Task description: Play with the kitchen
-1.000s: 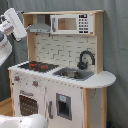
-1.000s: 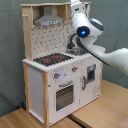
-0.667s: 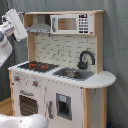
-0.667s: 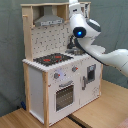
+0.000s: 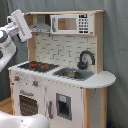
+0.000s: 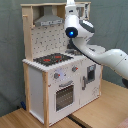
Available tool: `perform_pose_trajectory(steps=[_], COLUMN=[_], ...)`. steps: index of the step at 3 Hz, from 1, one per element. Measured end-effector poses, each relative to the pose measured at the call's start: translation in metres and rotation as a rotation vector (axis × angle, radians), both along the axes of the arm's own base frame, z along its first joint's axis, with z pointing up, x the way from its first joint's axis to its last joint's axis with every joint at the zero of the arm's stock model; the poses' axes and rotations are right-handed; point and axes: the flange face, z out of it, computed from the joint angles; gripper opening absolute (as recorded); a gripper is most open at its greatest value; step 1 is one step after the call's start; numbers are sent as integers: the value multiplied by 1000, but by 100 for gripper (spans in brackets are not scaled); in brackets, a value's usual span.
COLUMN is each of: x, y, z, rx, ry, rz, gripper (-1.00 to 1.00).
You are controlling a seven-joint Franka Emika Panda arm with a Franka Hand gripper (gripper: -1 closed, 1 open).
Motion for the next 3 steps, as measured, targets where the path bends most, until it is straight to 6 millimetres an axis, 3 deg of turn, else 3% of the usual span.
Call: perform_pose_trajectory(steps=[1,2,3], x=[29,46,49], y=[-19,-19,-20], z=[3,-5,-8], rx=[44,90,119], ry=[-18,-8,1], rz=[-27,-36,-34], gripper=[100,100,100])
